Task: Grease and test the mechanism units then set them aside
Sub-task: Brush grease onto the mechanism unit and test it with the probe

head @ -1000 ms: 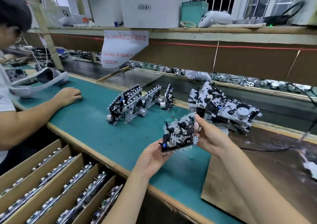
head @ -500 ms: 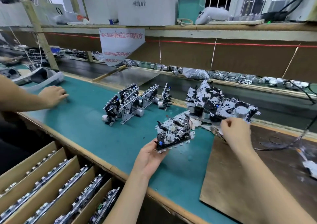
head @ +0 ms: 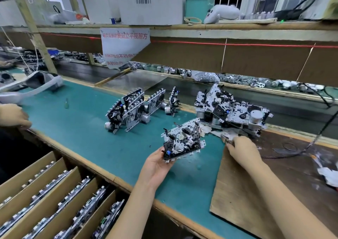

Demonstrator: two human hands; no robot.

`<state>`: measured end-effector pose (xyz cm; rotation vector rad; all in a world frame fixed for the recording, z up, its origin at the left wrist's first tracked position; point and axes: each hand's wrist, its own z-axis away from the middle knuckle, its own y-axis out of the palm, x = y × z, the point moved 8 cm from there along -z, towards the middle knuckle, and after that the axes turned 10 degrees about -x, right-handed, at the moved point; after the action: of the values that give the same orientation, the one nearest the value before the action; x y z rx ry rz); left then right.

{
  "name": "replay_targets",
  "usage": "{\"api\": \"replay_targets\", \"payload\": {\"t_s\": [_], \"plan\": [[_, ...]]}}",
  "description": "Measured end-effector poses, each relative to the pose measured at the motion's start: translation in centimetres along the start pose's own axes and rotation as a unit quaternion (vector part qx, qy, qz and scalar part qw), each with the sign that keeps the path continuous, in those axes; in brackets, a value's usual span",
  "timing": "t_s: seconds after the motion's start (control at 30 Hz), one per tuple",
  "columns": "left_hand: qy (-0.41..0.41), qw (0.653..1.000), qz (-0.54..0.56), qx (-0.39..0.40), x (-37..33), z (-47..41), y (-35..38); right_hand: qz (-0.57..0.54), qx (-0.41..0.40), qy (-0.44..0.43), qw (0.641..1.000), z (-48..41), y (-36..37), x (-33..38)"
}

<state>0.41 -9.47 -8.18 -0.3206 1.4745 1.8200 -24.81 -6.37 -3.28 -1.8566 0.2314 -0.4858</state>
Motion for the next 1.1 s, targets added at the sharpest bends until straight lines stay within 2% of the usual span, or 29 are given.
{"api": "replay_targets", "payload": {"t_s": [0.07, 0.47, 0.7, 1.1], "plan": [[0.0, 1.0, -0.001, 0.001, 0.0, 0.1, 0.0, -0.007, -0.004, 0.008, 1.0, 0.0, 0.2, 0.2], [0.013, 0.999, -0.044, 0.012, -0.1, 0.0, 0.2, -0.066, 0.113, -0.049, 0.99, 1.4, 1.4, 3.3], [0.02, 0.998, -0.046, 0.034, -0.3, 0.2, 0.4, -0.297, 0.091, -0.058, 0.949, 2.3, -3.4, 6.5], [0.029, 0.997, -0.052, 0.042, -0.3, 0.1, 0.3, -0.423, 0.08, -0.059, 0.901, 2.8, -5.4, 6.5]]}}
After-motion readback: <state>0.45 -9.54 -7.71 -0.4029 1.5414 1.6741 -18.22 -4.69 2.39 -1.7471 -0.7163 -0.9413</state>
